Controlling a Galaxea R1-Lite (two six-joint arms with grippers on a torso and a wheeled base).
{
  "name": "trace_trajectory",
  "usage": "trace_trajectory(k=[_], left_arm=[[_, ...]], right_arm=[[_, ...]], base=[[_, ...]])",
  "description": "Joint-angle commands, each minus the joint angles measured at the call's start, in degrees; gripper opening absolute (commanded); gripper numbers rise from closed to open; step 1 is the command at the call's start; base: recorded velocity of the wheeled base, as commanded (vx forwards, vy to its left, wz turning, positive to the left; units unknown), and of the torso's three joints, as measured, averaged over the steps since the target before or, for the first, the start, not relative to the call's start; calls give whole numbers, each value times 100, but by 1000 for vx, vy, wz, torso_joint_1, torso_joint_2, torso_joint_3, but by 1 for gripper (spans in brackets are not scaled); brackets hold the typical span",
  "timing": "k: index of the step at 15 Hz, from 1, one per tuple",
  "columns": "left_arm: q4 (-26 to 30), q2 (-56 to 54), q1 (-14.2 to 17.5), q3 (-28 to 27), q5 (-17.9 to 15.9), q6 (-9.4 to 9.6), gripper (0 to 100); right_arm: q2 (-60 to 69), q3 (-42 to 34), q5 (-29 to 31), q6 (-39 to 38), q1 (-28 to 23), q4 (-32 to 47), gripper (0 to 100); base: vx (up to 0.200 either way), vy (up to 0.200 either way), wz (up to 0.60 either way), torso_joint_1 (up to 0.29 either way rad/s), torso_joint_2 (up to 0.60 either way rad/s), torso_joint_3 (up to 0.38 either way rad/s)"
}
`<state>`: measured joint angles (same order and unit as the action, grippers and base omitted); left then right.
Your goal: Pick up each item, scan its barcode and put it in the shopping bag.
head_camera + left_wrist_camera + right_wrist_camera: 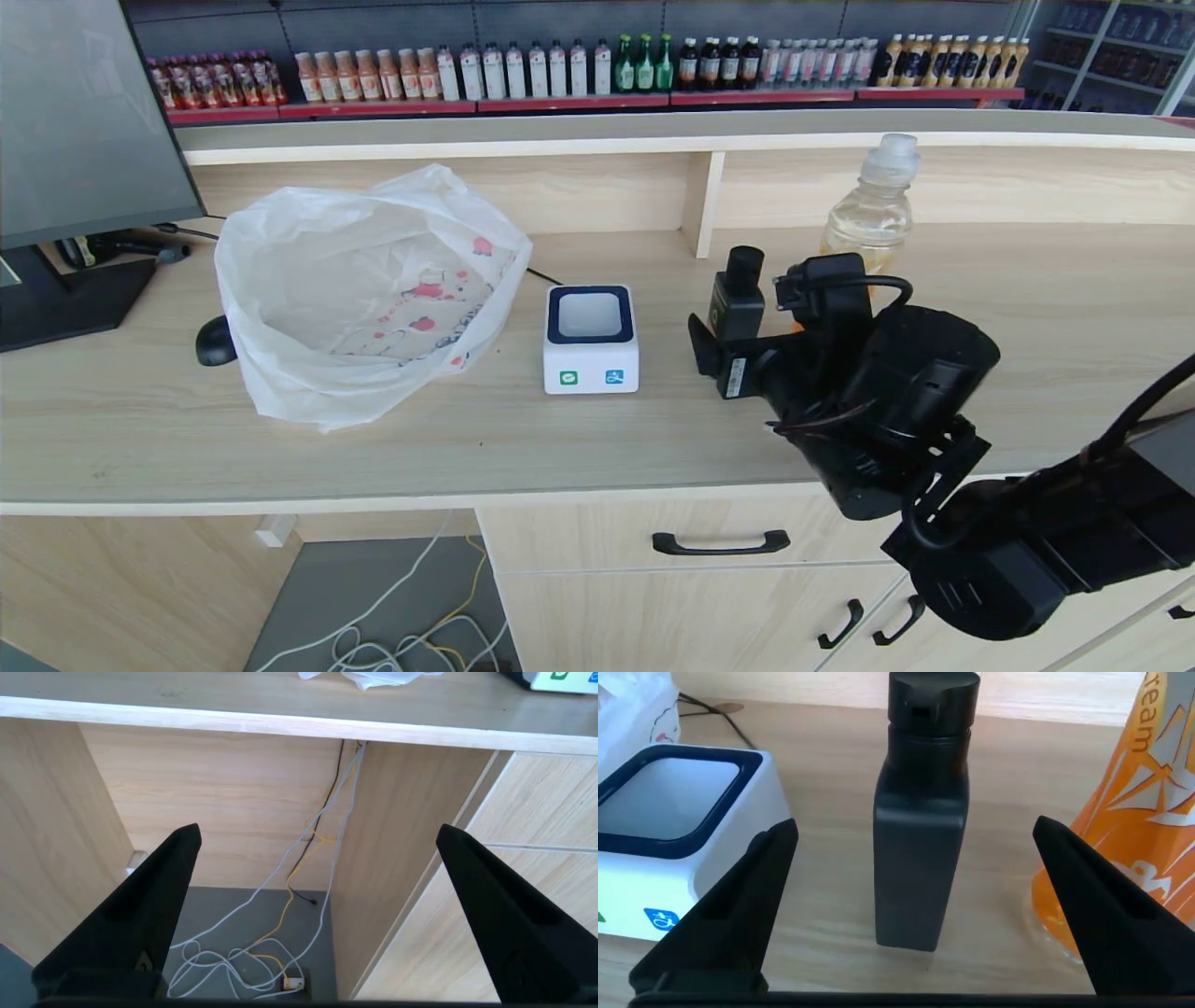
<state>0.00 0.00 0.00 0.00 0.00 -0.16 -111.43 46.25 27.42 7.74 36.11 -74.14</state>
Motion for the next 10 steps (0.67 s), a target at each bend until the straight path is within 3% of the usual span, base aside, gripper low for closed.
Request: trace_trajectory(k=[1,10], left_arm=[[0,0,-9,0,0,-2,100],[0,0,-9,0,0,-2,100]], right_arm=[[-133,51,1,-1,1,-4,100],[-537,358,-26,-71,-139,-109,100]], base=[[0,0,0,0,0,0],[0,0,0,0,0,0]])
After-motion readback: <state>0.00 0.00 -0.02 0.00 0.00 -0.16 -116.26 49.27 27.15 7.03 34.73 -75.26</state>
